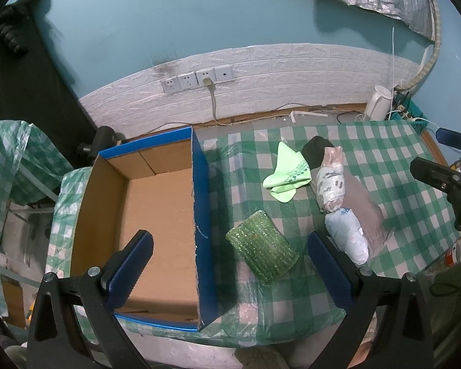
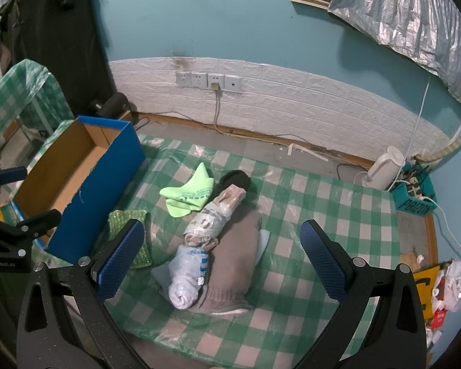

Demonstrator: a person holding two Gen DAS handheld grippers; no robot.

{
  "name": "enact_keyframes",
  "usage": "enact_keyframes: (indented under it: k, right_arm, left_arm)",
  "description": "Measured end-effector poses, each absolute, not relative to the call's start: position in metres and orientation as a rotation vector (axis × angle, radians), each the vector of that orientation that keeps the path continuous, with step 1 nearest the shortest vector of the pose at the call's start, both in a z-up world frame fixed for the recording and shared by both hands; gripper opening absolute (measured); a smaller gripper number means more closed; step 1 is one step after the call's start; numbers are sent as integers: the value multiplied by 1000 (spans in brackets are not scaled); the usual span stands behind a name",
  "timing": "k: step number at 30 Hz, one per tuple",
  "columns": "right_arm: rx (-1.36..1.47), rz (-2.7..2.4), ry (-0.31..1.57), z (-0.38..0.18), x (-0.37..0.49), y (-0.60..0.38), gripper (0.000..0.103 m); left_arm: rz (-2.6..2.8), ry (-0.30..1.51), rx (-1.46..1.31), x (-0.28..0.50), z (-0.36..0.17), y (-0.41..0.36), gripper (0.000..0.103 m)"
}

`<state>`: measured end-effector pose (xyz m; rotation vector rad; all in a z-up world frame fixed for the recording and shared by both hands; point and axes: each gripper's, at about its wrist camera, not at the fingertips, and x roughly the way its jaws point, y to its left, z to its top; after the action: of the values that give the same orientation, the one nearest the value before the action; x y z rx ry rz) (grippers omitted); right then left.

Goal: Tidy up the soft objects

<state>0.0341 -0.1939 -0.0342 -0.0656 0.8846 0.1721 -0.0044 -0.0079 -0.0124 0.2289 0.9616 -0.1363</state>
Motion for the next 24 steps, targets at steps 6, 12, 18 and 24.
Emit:
enact_keyframes:
  k: [6,12,18,24]
  right_arm:
    - [-66,170,889,-35,34,-193,100]
    - [-67,171,888,-35,33,-193,100]
    - [-67,170,891,-35,33,-193,100]
    - [-69,170,891,-36,33,-192,100]
  left_arm:
    - [-135,963,229,-4,-12,-8,101]
    - [-136,965,231,-5,-14,-10,101]
    - [-136,966,231,-5,-14,-10,101]
    - [-139,967,230,-8,-18,-13,101]
